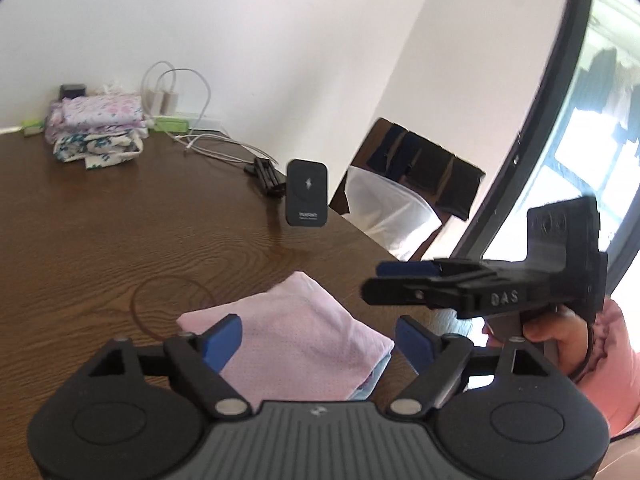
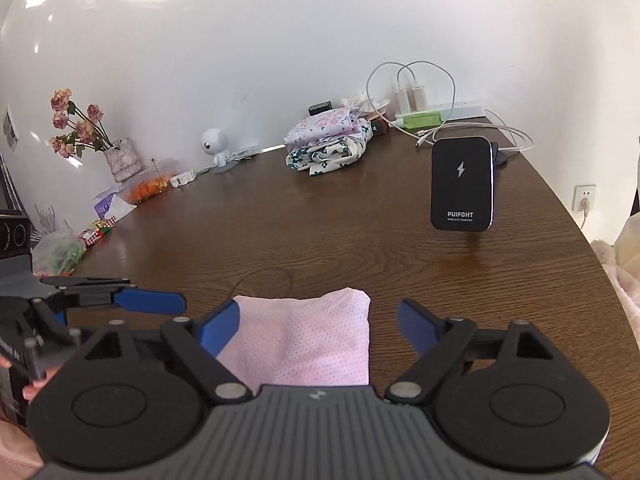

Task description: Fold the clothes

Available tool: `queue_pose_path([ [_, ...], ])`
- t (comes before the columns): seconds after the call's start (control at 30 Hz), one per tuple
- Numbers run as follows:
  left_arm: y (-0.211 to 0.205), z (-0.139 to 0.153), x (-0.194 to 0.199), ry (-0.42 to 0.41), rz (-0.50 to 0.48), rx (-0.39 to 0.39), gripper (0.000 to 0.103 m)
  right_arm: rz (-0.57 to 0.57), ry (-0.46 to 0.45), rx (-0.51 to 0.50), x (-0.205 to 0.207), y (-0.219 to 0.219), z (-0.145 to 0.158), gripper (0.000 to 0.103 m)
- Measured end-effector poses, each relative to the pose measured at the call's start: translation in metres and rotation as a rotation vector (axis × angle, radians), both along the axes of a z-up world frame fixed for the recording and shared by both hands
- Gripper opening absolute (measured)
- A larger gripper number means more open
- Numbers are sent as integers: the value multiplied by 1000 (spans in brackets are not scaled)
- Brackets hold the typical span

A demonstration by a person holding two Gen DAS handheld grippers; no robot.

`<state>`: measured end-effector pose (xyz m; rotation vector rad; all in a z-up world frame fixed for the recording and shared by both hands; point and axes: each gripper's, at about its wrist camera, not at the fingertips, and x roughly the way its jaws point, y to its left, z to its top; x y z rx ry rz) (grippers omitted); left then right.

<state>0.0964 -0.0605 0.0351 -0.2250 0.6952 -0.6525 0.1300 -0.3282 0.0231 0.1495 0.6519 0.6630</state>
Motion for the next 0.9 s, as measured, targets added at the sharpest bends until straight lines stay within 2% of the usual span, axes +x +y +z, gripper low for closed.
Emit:
queue_pose_path([
  [0.03, 9, 1, 3, 36, 29, -33, 99, 3, 15, 0, 0, -3, 0, 97],
  [0.07, 16, -1, 8, 92, 58, -66, 101, 5, 30, 1, 1, -5, -1, 103],
  [0.13, 29, -8, 15, 206, 106, -121, 101, 21, 69, -3, 3, -7, -3, 102],
  [0.23, 42, -19, 21, 314, 154, -166, 101, 41, 145, 9, 10, -8, -8, 103],
  [0.4, 46, -35, 32, 394, 203, -194, 101, 39, 251, 20, 27, -8, -15, 103],
  [0.5, 40, -42, 39, 431, 206, -196, 97, 60, 297, 23, 35, -4, -20, 103],
  [0.57, 37, -44, 41, 436, 200, -192, 90, 77, 321, 15, 39, 0, -25, 102],
  [0.67, 31, -45, 44, 441, 189, -172, 78, 105, 356, 25, 45, 4, -34, 92],
  [0.7, 27, -46, 45, 450, 184, -166, 67, 120, 359, 38, 46, 5, -35, 86],
  [0.77, 25, -51, 49, 471, 177, -169, 45, 139, 377, 61, 50, 6, -36, 80],
  [0.8, 25, -54, 52, 485, 180, -181, 40, 147, 384, 75, 52, 7, -37, 79],
  [0.83, 26, -58, 55, 499, 182, -193, 29, 156, 386, 83, 54, 8, -38, 78],
  [0.9, 29, -68, 61, 536, 185, -242, 20, 169, 384, 85, 55, 10, -38, 76],
])
